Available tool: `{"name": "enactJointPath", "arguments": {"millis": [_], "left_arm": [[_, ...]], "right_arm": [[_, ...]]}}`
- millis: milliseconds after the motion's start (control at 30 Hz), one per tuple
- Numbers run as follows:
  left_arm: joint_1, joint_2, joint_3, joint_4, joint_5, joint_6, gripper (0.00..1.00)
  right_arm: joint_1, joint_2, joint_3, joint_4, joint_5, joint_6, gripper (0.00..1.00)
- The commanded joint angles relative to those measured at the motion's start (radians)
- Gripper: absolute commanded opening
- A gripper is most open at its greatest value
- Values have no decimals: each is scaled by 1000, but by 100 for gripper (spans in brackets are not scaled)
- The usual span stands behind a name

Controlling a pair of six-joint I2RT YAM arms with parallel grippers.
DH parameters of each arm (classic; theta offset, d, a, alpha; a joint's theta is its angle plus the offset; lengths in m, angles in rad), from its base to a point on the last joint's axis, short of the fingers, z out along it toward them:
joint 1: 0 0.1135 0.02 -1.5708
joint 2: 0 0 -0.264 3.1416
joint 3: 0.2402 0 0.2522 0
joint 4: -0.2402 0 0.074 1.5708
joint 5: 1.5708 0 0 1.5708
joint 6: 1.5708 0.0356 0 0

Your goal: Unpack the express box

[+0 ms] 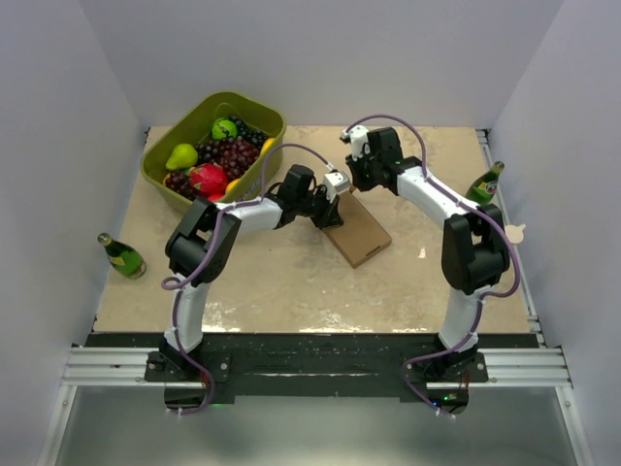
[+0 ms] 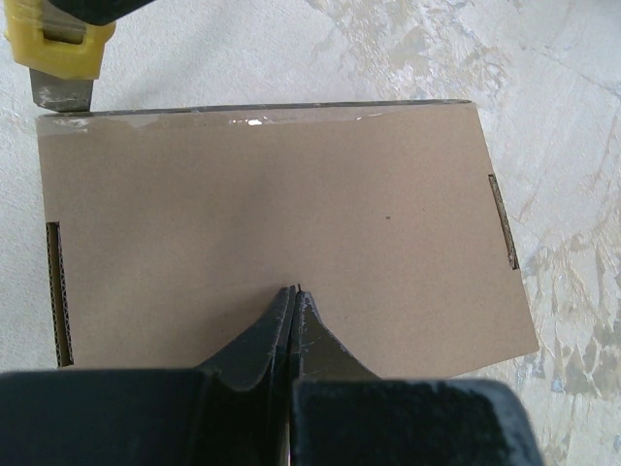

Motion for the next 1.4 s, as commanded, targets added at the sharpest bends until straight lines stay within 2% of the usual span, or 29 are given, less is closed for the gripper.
{"name": "enactJointPath", "arguments": {"millis": [0, 733, 1367], "left_arm": [[-14, 36, -14, -67, -50, 29, 0], [-14, 44, -8, -67, -44, 29, 0], [-14, 41, -13, -69, -49, 29, 0]], "right_arm": [[2, -23, 27, 16, -10, 6, 0], [1, -83, 22, 16, 0, 10, 0], [2, -45, 13, 6, -14, 6, 0]]}}
